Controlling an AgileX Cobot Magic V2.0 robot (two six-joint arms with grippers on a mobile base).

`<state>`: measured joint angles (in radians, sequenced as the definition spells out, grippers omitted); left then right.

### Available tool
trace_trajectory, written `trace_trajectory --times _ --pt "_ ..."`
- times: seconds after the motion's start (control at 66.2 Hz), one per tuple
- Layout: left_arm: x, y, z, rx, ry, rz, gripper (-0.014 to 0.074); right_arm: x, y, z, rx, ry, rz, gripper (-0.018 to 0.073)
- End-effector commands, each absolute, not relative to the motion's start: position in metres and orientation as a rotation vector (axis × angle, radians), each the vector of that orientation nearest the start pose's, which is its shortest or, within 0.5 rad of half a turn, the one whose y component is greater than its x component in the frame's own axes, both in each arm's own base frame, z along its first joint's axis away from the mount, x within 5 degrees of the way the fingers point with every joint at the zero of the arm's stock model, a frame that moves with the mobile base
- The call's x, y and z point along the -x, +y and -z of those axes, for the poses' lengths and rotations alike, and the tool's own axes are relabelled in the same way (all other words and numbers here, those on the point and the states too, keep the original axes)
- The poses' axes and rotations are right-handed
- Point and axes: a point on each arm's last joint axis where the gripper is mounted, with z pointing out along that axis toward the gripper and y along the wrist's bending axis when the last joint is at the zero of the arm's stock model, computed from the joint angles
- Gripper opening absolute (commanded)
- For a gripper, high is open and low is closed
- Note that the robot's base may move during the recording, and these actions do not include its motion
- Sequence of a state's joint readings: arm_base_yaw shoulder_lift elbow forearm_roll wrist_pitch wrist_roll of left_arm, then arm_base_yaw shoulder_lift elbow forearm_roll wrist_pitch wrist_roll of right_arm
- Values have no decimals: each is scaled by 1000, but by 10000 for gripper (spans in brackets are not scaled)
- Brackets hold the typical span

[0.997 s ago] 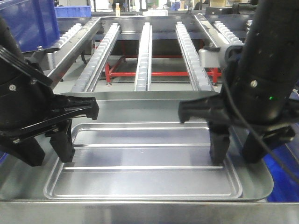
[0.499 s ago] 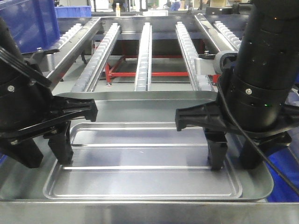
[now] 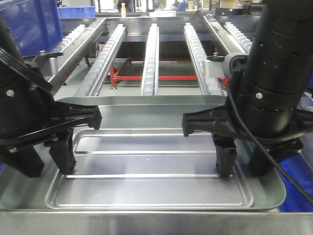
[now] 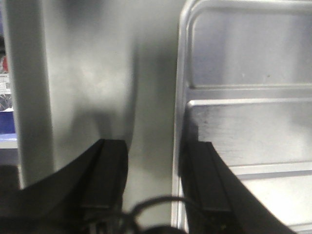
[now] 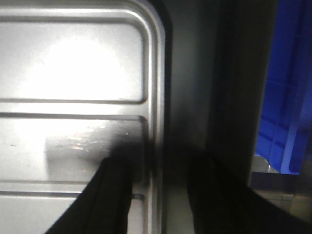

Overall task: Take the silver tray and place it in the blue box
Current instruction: 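Close both grippers on the tray's side rims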

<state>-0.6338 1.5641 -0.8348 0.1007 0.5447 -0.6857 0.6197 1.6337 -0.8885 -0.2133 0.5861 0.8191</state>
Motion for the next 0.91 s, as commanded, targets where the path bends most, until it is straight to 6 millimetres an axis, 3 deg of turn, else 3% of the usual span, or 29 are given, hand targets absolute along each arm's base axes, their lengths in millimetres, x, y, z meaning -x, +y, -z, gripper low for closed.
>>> trace_trajectory --times 0.0,0.257,0.363,0.62,0.725,0.892 --pt "-235 -167 -204 -30 2731 303 188 -254 168 -196 -25 2721 -202 404" --pt "-235 -167 -204 -30 2731 303 187 -255 168 -195 -24 2723 -201 389" --pt "-235 -167 -204 -30 2731 303 159 -255 168 -193 -24 2728 -197 300" --pt "-235 -167 -204 -30 2731 303 -20 -255 168 -193 -24 2727 -198 50" --pt "-235 -167 -204 -30 2728 306 -104 -255 168 -193 -24 2727 -198 50" --pt "-236 -168 -205 -31 2715 318 -104 -255 168 -193 -24 2727 -198 50"
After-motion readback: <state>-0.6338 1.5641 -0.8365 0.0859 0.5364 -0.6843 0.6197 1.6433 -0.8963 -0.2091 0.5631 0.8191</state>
